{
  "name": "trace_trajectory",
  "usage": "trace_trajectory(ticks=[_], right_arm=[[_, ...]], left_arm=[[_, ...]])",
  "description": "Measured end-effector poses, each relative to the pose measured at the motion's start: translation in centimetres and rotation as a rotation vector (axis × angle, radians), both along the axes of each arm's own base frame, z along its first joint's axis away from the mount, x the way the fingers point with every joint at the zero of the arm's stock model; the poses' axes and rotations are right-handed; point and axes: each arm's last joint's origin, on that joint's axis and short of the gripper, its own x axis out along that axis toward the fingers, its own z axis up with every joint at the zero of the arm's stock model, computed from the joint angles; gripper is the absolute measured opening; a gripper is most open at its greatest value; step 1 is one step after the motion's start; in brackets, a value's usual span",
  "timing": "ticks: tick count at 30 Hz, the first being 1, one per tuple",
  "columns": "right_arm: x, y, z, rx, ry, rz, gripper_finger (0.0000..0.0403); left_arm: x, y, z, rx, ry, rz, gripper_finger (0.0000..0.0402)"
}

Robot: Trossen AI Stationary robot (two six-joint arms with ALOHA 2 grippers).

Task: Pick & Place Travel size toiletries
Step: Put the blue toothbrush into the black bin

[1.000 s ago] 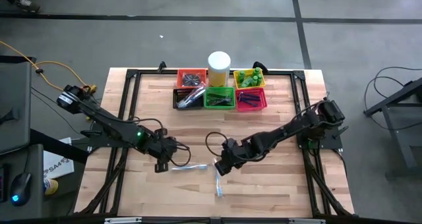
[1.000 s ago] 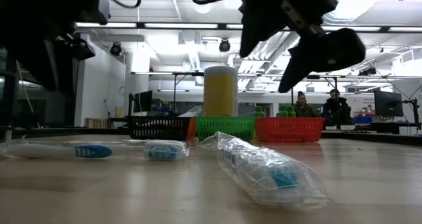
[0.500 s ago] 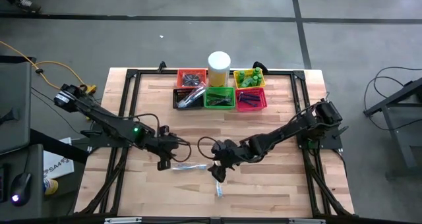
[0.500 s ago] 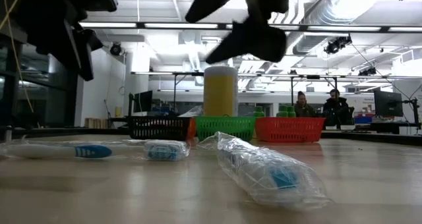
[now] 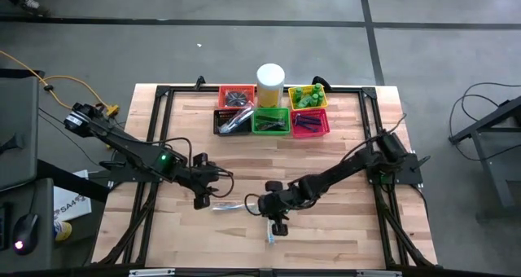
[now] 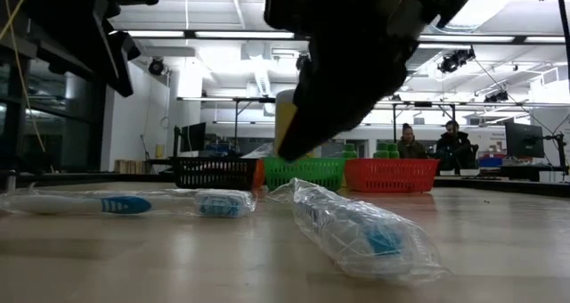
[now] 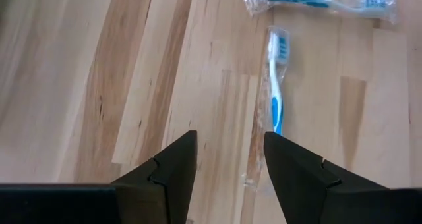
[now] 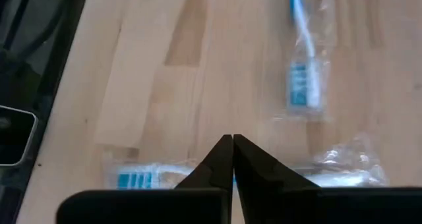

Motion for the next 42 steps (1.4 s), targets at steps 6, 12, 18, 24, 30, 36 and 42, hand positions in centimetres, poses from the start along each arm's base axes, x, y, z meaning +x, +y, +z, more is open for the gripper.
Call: trace_trajectory(ticks=[6,12,18,24,30,36,42], right_arm=[[0.1,0.9,-1.3,-0.008,-0.002,0.041,0.0003],[-0.3,2.1,-2.1,-0.018,0.019,0.102,0.0003],[-0.6,2.4,-3.0,-0.024,0.068,0.128,0.0003],[-1.4,1.7,-3.7,-0.095,0.186,0.105,0.0002],[-2.1,0.8,-3.7,-0.126,0.282,0.095,0.0002],[-3.1,-1.3,-3.4,-0.200,0.418,0.030,0.0002],[-3.3,-2.8,-3.3,-0.207,0.485,0.002,0.0002]], left_arm=[[0.0,0.0,0.0,-0.003,0.004,0.010,0.0175],[0.0,0.0,0.0,-0.006,-0.002,0.010,0.0175],[0.0,0.0,0.0,-0.006,-0.003,0.010,0.0175],[0.0,0.0,0.0,-0.007,-0.003,0.012,0.0175],[0.0,0.0,0.0,-0.008,-0.004,0.011,0.0175],[0.0,0.0,0.0,-0.008,-0.004,0.011,0.0175],[0.1,0.0,0.0,-0.008,-0.005,0.010,0.0175]])
